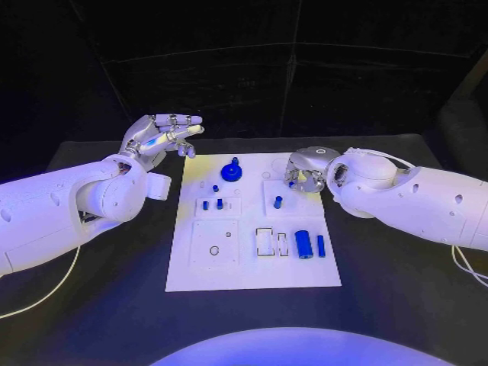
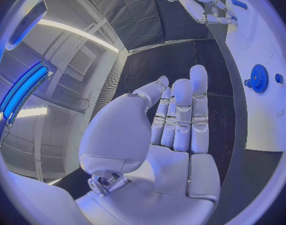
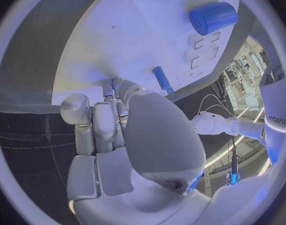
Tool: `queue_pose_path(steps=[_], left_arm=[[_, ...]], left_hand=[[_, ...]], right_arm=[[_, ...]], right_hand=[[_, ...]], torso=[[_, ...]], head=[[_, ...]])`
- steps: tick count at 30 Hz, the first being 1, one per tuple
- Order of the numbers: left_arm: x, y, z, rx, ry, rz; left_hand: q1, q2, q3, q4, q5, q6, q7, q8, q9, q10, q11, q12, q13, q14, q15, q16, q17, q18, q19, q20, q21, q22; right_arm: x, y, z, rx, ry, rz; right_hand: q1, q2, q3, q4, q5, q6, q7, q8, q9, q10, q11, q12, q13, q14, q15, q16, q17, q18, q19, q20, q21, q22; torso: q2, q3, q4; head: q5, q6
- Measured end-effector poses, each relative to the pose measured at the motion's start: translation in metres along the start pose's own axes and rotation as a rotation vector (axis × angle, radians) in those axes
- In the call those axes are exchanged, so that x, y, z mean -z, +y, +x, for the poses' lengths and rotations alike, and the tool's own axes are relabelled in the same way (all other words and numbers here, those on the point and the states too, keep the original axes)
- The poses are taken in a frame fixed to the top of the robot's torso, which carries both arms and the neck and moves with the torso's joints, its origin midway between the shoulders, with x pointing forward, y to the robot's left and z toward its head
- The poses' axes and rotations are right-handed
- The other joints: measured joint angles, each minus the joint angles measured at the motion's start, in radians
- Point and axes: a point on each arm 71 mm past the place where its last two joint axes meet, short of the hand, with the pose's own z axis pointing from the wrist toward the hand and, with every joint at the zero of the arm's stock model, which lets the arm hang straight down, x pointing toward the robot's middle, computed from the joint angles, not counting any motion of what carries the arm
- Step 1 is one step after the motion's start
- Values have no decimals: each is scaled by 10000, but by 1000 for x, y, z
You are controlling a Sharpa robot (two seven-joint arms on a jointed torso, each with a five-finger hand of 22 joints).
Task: Assemble the parts on the task board
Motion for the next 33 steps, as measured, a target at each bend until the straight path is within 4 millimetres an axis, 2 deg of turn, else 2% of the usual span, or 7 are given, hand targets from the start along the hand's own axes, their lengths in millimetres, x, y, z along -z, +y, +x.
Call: queue_pose_path(steps=[8,23,28,33], left_arm=[[0,0,-3,-35,-73,-1],[-1,1,-8,-23,-215,-13],[-2,1,-7,-4,-228,-15],[-3,1,-6,20,-210,-16]], left_hand=[[-45,-33,-13,13,0,0,0,15,1,1,0,7,1,0,0,0,-11,-1,-13,13,-15,-4],[-45,-33,-42,42,0,0,0,15,2,1,0,7,2,1,0,5,-23,-4,-13,13,-15,-20],[-45,-33,-42,42,0,-1,0,14,2,1,0,7,2,1,0,6,-22,-4,-13,13,-15,-28],[-45,-33,-42,42,0,0,0,15,3,1,0,7,2,1,0,6,-22,-5,-13,13,-15,-27]], right_arm=[[5,3,1,108,-214,47],[30,15,-10,16,-937,-208],[38,27,-18,-87,-1231,-511],[44,51,-24,-242,-1430,-1088]], right_hand=[[-113,25,215,-151,-55,41,-29,-28,-8,74,-3,-14,-18,-25,-24,24,-1,-1,52,25,46,81],[-326,-24,556,-356,-192,106,-37,-38,-23,86,-15,-15,0,-25,-23,28,-65,-1,147,1,162,254],[-378,-76,587,-386,-233,107,-37,-38,-25,86,-15,-15,0,-25,-23,28,-65,-3,147,1,162,267],[-378,-76,586,-386,-233,106,-37,-38,-26,86,-15,-16,0,-25,-23,29,-64,-1,147,1,162,270]], torso=[[-7,4,-33],[-29,-7,-14],[-28,-10,-12],[-24,-14,-7]], head=[[12,9],[-27,66],[-12,81],[53,80]])
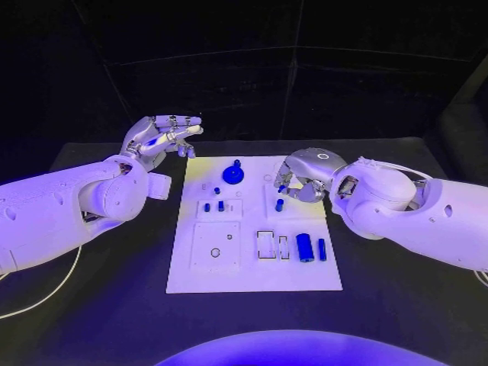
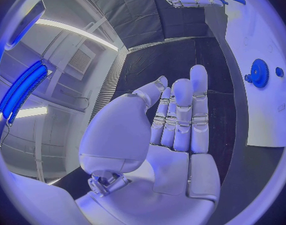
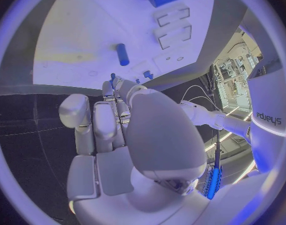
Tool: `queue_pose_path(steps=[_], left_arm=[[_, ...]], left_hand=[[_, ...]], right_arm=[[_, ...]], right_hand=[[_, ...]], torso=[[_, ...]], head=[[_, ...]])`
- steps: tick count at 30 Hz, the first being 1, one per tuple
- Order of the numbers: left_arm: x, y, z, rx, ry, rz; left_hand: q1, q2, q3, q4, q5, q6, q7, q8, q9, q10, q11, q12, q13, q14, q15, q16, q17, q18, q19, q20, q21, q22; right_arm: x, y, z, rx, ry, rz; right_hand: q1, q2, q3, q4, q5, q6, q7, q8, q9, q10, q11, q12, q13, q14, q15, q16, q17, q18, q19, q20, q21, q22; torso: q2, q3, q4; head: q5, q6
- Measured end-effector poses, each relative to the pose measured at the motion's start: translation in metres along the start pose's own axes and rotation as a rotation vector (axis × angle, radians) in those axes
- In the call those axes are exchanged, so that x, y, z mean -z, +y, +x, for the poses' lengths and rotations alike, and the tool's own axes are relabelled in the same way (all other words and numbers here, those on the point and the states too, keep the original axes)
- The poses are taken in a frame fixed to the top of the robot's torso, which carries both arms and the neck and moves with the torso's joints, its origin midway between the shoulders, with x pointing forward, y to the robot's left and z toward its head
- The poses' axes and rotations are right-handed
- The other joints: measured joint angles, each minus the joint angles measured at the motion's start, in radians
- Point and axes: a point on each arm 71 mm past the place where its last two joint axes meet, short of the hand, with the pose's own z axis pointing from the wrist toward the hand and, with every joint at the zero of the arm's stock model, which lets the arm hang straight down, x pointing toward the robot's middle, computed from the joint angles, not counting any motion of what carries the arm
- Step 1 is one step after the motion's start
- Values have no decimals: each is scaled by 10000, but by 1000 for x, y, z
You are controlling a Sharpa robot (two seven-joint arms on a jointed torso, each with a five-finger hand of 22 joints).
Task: Assemble the parts on the task board
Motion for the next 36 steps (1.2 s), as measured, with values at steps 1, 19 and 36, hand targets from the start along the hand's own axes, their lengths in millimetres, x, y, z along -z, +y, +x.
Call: queue_pose_path(steps=[1,19,36], left_arm=[[0,0,0,4,4,0],[-5,2,12,121,216,2],[-7,3,16,164,298,4]], left_hand=[[0,0,0,0,0,0,0,0,0,0,0,0,0,0,0,0,0,-1,0,0,0,0],[-38,39,0,0,0,0,0,0,1,0,0,0,1,0,0,0,-16,-4,0,0,0,-10],[-38,39,-27,27,0,-37,37,0,-8,-36,36,38,-7,1,0,1,-25,-5,0,0,-40,-22]], right_arm=[[0,5,-1,-38,-32,-122],[-28,81,15,-724,374,-1849],[-39,96,48,-1013,1332,-2189]], right_hand=[[0,0,37,-10,-1,0,0,0,-3,0,0,0,-1,0,0,0,0,0,0,0,0,0],[-104,-4,296,-139,-29,-4,-1,-29,2,34,36,-7,-15,0,0,39,-30,0,-1,0,39,-36],[-209,-5,367,-211,-7,16,20,-82,-11,34,36,-8,-8,0,1,39,-47,-1,-1,0,38,-62]], torso=[[2,-2,2],[28,-12,11],[19,7,0]], head=[[20,-8],[778,-171],[1168,-425]])
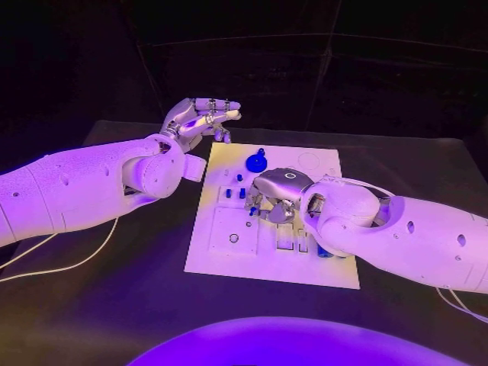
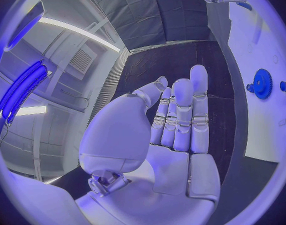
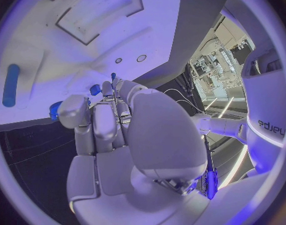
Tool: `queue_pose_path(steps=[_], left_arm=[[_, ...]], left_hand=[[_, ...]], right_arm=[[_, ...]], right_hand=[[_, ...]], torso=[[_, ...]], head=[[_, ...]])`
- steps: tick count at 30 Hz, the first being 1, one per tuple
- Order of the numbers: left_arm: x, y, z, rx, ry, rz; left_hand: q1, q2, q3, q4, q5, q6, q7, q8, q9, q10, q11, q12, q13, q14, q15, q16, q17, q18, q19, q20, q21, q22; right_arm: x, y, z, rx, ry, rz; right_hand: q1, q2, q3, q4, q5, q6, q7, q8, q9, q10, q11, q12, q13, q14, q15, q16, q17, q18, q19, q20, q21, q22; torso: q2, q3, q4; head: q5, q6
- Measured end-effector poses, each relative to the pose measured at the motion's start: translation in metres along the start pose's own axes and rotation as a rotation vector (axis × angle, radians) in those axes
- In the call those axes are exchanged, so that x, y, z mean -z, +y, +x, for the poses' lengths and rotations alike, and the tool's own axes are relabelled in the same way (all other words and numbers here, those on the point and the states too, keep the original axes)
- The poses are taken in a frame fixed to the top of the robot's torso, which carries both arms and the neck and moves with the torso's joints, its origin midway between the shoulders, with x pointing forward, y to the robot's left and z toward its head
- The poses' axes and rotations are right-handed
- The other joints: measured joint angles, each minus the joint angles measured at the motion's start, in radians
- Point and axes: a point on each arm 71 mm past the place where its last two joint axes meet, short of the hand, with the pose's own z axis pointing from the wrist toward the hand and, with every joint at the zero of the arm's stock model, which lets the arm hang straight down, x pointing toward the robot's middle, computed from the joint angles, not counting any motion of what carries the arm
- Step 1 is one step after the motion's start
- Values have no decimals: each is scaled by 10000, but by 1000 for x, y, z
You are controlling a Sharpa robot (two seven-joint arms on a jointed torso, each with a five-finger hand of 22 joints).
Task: Assemble the parts on the task board
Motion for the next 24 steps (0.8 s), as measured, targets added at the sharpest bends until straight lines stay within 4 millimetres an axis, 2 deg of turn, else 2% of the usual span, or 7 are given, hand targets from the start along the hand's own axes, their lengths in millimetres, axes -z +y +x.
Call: queue_pose_path(steps=[11,24], left_arm=[[-1,0,-1,-11,-22,-1],[-1,1,-1,18,29,-29]], left_hand=[[0,0,0,0,0,0,0,0,1,0,0,0,1,0,0,0,0,0,0,0,0,-1],[1,0,0,0,0,0,-1,0,-7,-37,-37,0,2,0,0,0,-10,0,0,0,0,-12]], right_arm=[[-3,6,6,-10,256,-229],[-5,8,11,32,617,-345]], right_hand=[[-119,17,0,-1,-1,-1,-1,-25,-7,0,0,0,1,0,0,0,-11,1,0,0,0,-17],[-117,15,-1,-1,-7,-3,-2,-33,-5,0,0,1,0,0,0,0,-22,1,0,0,-1,-42]], torso=[[0,1,-20],[0,-3,-10]], head=[[72,-43],[47,-112]])
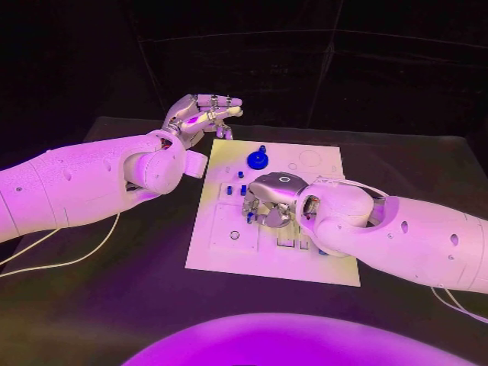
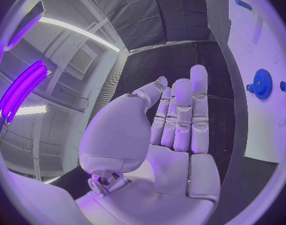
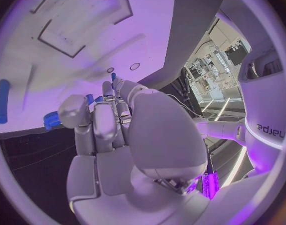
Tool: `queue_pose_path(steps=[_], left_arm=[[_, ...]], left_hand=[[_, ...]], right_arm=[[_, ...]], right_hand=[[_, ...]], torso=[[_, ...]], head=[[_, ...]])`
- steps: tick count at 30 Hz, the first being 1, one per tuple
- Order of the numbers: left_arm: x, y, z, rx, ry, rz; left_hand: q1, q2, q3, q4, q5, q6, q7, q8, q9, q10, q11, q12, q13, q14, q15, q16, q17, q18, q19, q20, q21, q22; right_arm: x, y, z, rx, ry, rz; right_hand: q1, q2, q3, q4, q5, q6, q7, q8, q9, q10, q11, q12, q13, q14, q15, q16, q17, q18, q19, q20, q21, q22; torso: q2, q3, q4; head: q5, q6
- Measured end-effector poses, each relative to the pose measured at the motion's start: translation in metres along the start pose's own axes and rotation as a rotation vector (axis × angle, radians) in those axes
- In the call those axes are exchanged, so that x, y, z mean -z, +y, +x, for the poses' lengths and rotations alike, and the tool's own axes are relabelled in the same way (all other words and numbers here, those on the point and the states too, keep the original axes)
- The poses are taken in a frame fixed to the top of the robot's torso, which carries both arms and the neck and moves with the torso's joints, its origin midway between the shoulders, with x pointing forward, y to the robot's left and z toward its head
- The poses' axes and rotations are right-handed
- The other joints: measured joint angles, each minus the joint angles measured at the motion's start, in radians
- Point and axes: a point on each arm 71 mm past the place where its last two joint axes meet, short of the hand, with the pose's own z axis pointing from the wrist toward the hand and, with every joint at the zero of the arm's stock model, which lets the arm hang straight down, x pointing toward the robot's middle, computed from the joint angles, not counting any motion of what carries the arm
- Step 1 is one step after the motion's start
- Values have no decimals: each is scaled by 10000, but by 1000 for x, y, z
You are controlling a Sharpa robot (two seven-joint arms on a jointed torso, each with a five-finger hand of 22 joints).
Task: Assemble the parts on the task board
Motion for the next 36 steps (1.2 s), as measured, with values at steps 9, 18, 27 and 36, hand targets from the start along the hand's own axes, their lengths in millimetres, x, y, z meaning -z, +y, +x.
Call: queue_pose_path(steps=[9,18,27,36], left_arm=[[0,0,0,5,2,-5],[0,0,-1,8,6,-10],[0,0,-1,10,7,-15],[0,0,-1,10,5,-19]], left_hand=[[0,0,0,0,0,0,0,0,1,0,0,0,1,0,0,0,1,0,0,0,0,1],[0,0,0,0,0,1,0,0,1,0,0,0,-7,0,0,0,1,-1,0,0,0,2],[0,0,0,0,0,0,0,0,2,0,0,0,-6,0,0,0,1,-1,0,0,0,2],[0,0,-26,26,0,-36,36,0,2,-36,37,0,-6,0,0,-36,-17,-1,0,0,-41,-21]], right_arm=[[0,-1,1,32,107,41],[-3,-2,4,106,228,117],[-4,-3,5,241,321,212],[-6,0,8,308,444,188]], right_hand=[[0,-1,-1,0,-2,-2,-2,-27,-3,0,0,0,-2,0,0,0,1,0,0,0,0,1],[0,-1,29,-29,-4,-11,-10,-29,-7,0,0,0,-6,0,0,0,-14,0,0,0,0,-34],[0,-1,28,-29,-7,-18,-16,-57,1,0,0,0,-7,0,0,-1,-14,0,0,0,0,-33],[-50,-52,53,-54,-13,-20,-18,-70,1,-1,0,-32,7,0,0,-1,-68,0,-39,38,-18,-97]], torso=[[-1,0,3],[-1,0,3],[-2,0,3],[-2,1,3]], head=[[18,-12],[22,-48],[27,-72],[21,-88]])
